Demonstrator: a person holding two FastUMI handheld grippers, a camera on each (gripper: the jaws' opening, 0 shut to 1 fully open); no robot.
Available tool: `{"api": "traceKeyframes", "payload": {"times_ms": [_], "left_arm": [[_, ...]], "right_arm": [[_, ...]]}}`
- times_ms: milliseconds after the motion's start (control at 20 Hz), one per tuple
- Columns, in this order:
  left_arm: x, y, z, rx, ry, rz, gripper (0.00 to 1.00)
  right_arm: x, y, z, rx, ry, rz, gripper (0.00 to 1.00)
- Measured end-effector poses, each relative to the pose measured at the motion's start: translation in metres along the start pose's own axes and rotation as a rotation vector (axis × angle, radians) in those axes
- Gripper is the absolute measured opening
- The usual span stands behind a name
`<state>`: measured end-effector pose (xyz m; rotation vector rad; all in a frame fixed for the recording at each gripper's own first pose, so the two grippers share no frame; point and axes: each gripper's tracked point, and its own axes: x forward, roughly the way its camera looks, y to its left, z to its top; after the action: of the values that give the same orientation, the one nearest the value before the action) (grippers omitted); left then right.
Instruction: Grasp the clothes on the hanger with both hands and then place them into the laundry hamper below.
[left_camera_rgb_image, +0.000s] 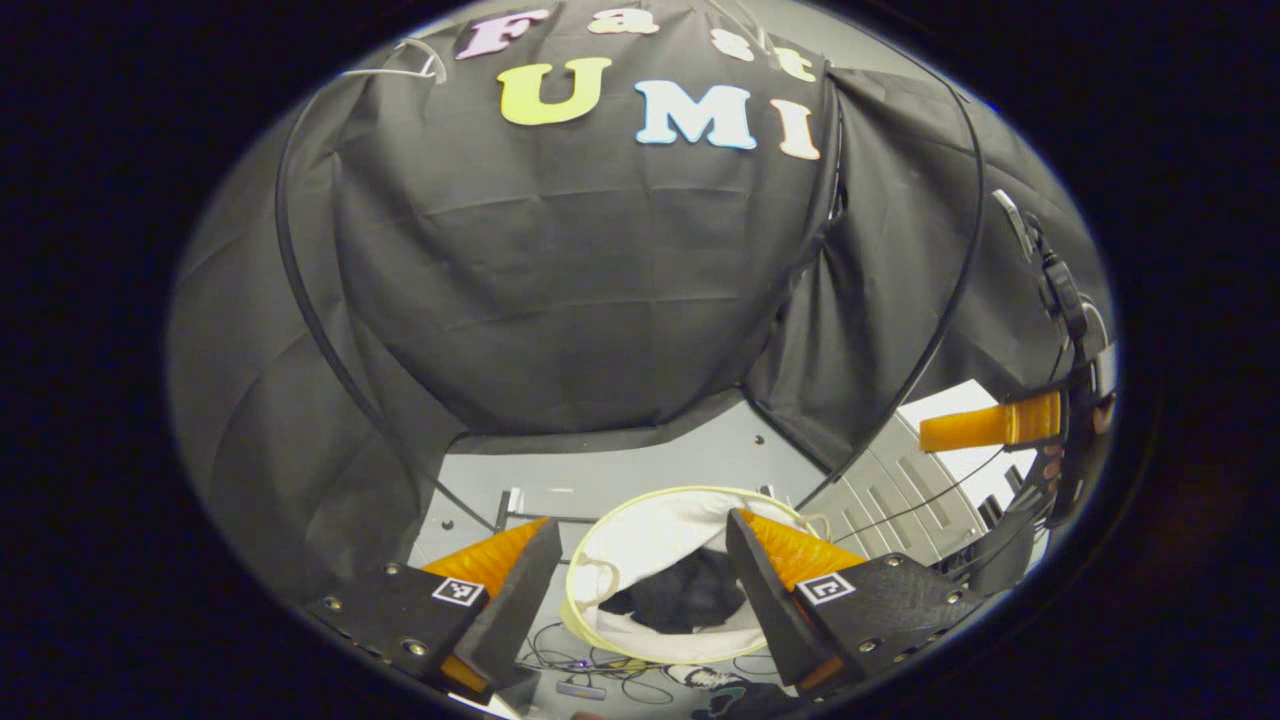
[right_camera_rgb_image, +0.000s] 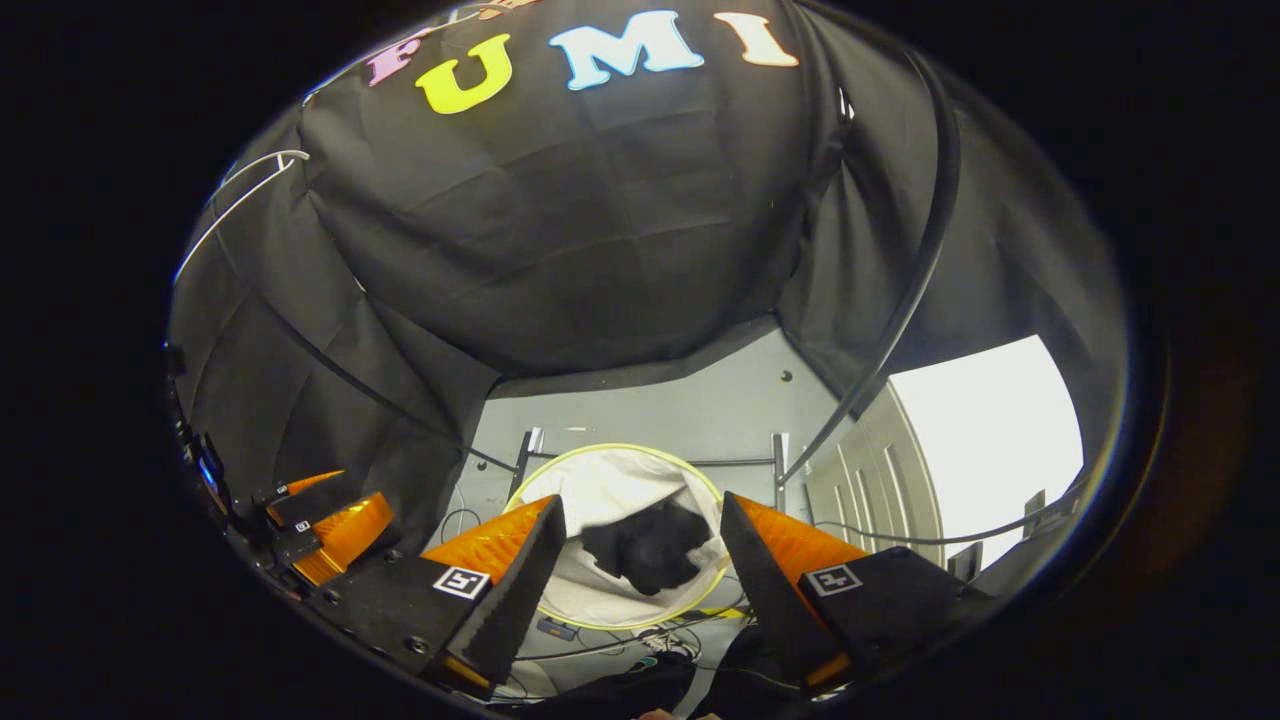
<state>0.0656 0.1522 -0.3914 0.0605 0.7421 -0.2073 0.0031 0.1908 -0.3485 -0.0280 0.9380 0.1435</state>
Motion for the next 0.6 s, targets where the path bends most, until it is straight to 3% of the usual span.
{"api": "traceKeyframes", "payload": {"times_ms": [100, 150, 600], "left_arm": [[-0.016, -0.002, 0.004, 0.009, -0.022, 0.004, 0.97], [-0.025, -0.003, 0.007, 0.013, -0.035, 0.009, 0.97], [-0.106, -0.024, 0.083, 0.017, -0.169, 0.142, 0.96]], "right_arm": [[-0.017, -0.007, 0.013, -0.017, -0.048, -0.023, 0.93], [-0.023, -0.012, 0.019, -0.021, -0.075, -0.034, 0.98], [-0.077, -0.062, 0.063, -0.012, -0.264, -0.054, 0.99]]}}
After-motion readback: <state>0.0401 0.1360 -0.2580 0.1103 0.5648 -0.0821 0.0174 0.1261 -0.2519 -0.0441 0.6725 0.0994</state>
